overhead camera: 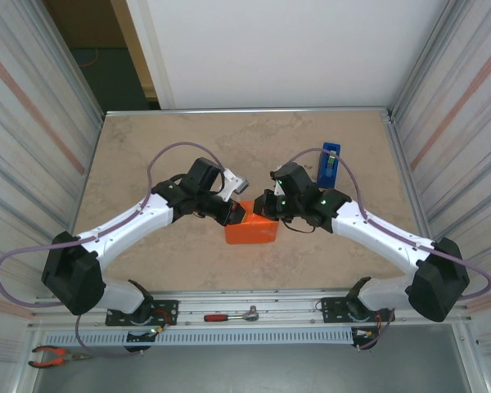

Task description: Wrap the gift box in paper

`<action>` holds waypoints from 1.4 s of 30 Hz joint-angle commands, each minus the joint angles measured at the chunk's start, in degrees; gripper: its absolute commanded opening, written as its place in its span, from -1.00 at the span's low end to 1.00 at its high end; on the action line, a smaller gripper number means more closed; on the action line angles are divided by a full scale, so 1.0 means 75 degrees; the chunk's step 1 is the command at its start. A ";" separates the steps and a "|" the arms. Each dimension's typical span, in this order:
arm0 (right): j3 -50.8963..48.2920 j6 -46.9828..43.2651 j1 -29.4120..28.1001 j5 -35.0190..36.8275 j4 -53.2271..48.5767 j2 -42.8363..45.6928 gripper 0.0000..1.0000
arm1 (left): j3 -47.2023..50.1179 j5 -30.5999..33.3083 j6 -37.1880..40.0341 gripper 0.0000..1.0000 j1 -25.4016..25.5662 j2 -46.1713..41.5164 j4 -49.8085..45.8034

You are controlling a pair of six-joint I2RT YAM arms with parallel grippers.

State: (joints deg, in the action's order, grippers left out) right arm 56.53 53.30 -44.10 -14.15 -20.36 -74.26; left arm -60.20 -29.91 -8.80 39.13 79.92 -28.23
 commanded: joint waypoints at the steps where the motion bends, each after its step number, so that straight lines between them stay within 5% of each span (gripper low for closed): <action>1: 0.0200 -0.0169 0.0106 -0.0220 0.0259 -0.0123 -1.00 | 0.0378 0.0371 0.0175 -1.00 0.0068 0.0117 -0.0661; 42: -0.0754 -0.0405 -0.0563 -0.0594 -0.0223 0.0293 -1.00 | 0.0387 0.0403 0.0149 -1.00 0.0067 0.0121 -0.0643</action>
State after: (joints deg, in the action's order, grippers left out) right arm 52.62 50.48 -48.01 -19.16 -20.05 -73.56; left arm -59.96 -29.91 -8.80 39.20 79.70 -28.03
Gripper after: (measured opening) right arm 0.058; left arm 0.055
